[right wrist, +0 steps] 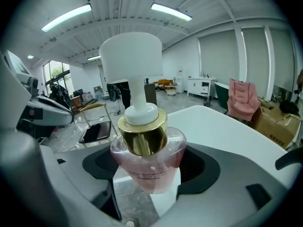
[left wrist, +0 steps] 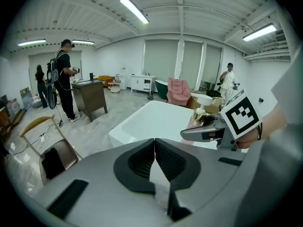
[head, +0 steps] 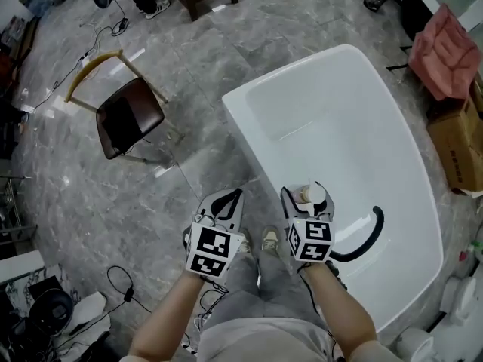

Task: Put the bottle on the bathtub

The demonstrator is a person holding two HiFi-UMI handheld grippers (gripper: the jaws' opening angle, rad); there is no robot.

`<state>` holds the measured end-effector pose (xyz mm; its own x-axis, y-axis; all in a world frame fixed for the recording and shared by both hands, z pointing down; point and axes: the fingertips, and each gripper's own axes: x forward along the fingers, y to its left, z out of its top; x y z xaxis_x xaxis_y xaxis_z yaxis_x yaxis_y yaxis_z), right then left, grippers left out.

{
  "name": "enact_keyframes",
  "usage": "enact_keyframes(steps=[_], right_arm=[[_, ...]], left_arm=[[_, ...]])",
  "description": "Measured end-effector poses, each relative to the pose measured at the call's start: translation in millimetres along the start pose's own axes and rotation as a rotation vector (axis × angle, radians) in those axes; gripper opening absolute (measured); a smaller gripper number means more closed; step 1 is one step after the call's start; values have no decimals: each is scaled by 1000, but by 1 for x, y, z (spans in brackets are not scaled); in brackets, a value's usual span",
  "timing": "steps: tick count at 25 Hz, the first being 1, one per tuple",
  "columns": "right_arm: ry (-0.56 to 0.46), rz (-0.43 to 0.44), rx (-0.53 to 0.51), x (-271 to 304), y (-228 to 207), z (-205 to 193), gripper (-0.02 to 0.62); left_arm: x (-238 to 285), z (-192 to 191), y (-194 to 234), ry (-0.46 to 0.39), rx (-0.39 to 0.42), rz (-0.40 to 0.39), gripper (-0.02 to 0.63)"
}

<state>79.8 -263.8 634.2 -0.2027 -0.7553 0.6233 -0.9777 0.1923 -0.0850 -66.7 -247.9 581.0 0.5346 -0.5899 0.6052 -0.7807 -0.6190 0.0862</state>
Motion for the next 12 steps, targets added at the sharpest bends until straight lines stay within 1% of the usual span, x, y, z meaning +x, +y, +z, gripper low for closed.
enact_keyframes(steps=[4, 8, 12], right_arm=[[-20, -36, 3, 23, -2, -20, 382], [-20, -48, 25, 37, -12, -35, 383], [-7, -47, -27, 46, -16, -49, 383]], left_arm=[[17, -31, 3, 51, -7, 15, 20], [33, -44, 3, 96, -20, 2, 20], [46, -60, -3, 133, -44, -13, 20]])
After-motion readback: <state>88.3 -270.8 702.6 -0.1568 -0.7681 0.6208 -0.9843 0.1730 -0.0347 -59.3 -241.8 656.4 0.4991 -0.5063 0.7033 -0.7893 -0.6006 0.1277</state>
